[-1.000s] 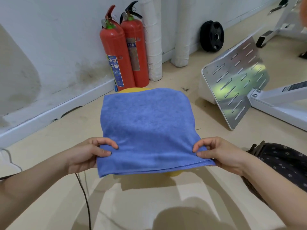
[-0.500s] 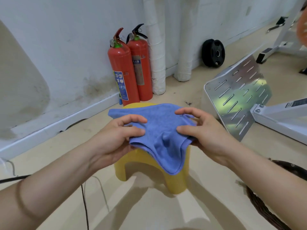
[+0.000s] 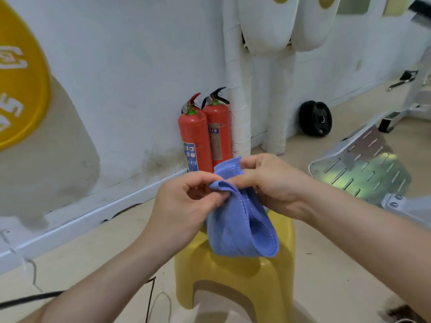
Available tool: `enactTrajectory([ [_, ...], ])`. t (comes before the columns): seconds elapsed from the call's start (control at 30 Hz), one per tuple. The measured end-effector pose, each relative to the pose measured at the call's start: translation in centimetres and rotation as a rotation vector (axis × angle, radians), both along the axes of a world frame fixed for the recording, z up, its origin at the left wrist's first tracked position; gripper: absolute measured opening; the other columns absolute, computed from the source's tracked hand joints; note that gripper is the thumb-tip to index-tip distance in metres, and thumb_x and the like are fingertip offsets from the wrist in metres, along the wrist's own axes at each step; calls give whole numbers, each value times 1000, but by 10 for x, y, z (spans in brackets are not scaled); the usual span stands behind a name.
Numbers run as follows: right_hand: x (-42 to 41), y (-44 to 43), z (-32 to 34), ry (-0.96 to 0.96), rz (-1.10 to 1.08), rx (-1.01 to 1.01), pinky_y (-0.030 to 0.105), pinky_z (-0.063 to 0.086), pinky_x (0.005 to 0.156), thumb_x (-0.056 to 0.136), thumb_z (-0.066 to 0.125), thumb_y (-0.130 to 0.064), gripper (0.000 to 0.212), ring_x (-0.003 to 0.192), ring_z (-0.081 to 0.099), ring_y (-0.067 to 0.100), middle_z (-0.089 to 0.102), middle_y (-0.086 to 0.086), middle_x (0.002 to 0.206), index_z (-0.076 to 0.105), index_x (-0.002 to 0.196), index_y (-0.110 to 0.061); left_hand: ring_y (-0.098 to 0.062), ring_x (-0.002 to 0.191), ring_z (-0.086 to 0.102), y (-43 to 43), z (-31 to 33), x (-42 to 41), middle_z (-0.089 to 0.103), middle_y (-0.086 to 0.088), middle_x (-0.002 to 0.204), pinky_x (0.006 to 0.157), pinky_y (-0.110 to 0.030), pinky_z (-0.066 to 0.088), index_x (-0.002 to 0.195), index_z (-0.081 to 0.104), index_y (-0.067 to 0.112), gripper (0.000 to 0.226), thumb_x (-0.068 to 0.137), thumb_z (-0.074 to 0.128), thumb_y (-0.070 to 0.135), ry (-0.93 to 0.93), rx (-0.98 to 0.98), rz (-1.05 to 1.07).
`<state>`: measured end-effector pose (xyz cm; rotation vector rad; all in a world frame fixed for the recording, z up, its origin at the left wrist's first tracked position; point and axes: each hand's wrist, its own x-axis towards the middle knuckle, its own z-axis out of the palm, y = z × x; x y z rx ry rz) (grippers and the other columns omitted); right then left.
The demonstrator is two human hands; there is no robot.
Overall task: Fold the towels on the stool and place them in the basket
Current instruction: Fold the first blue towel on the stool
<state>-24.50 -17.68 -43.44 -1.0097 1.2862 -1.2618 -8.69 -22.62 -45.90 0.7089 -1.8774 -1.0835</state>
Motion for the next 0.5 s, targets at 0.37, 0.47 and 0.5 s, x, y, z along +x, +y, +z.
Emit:
enactTrajectory([
  [0.37, -8, -5, 25, 504, 131, -79, 38, 54, 79, 79, 68, 8, 28, 75, 67, 22, 73, 22, 89, 59, 102, -5, -11, 91, 69, -21, 26, 5, 75, 2, 90, 86, -30, 54, 79, 77, 15, 12, 70, 82, 9, -119, -149, -48],
  [0.47, -9, -4, 28, 616, 108, -104, 40, 51, 75, 77, 70, 4, 35, 70, 63, 19, 74, 16, 85, 48, 99, -12, -19, 84, 72, -19, 27, 5, 75, -2, 82, 82, -35, 57, 78, 76, 15, 16, 64, 82, 20, -122, -95, -81],
  [0.5, -8, -4, 27, 632, 104, -110, 41, 50, 76, 77, 70, 3, 37, 70, 62, 20, 74, 15, 84, 45, 97, -14, -19, 82, 72, -18, 27, 4, 75, -3, 80, 80, -33, 57, 77, 76, 15, 17, 62, 82, 20, -115, -84, -90],
])
